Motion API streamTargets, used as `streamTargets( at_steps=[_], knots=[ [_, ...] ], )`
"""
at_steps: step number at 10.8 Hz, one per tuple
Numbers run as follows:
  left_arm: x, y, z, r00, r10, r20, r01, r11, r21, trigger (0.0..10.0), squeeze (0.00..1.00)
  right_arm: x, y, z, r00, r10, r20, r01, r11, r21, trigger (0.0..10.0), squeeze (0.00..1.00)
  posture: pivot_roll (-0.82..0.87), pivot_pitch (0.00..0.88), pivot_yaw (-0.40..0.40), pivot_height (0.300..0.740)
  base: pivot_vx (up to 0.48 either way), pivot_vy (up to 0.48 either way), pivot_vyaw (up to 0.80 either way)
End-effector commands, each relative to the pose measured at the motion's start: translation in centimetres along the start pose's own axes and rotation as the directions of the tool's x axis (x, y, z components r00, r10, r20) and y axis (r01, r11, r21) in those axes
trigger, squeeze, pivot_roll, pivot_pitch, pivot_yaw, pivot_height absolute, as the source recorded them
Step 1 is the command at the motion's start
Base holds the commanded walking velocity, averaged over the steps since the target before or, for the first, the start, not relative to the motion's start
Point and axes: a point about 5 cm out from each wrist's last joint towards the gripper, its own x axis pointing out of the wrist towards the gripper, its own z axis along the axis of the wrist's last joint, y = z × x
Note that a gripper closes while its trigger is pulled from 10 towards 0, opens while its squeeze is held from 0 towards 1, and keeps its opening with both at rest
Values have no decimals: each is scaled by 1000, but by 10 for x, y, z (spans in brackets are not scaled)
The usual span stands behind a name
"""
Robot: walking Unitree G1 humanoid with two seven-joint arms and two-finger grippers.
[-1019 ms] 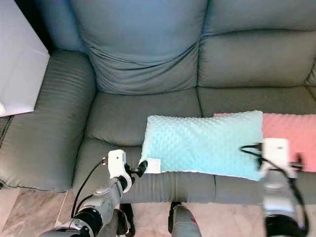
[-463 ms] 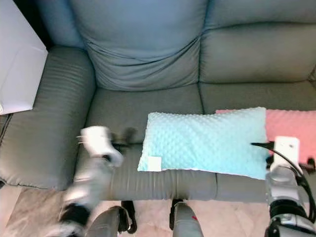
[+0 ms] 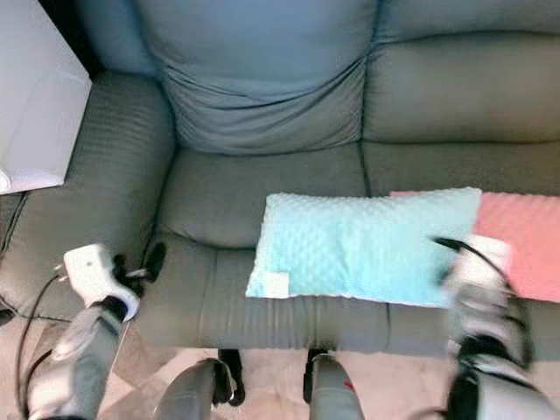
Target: Move the pillow to the sofa
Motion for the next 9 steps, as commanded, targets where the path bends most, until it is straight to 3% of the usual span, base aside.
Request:
streamTargets(
  at_steps=[1, 2, 3, 4, 6, 7, 9],
  knots=[
    [-7, 8, -3, 999, 32, -27, -32, 999, 3, 10000, 0, -2, 13, -14, 995, 78, -58, -78, 997, 2, 10000, 0, 16, 386, 102, 740, 0, 0, 0],
    [-9, 5, -2, 999, 30, -38, -30, 1000, 1, 10000, 0, -6, 38, -21, 973, 208, -100, -208, 978, 5, 10000, 0, 15, 385, 99, 740, 0, 0, 0],
    [-8, 2, 0, 999, 25, -46, -26, 1000, -5, 10000, 0, -10, 51, -28, 946, 299, -123, -302, 953, -6, 10000, 0, 12, 385, 98, 740, 0, 0, 0],
    [-8, 0, 1, 999, 23, -49, -23, 1000, -9, 10000, 0, -12, 54, -31, 935, 330, -127, -334, 942, -14, 10000, 0, 10, 386, 97, 740, 0, 0, 0],
    [-6, -7, 2, 998, 6, -55, -7, 1000, -18, 10000, 0, -12, 46, -39, 925, 349, -152, -365, 927, -91, 10000, 0, 2, 385, 91, 740, 0, 0, 0],
    [-4, -10, 1, 998, 2, -57, -4, 1000, -24, 10000, 0, -11, 36, -43, 929, 321, -182, -356, 909, -217, 10000, 0, -9, 379, 84, 740, 0, 0, 0],
    [-1, -12, 0, 998, 1, -58, -3, 999, -35, 10000, 0, -9, 23, -41, 955, 239, -173, -289, 877, -384, 10000, 0, -42, 368, 64, 740, 0, 0, 0]
  ],
)
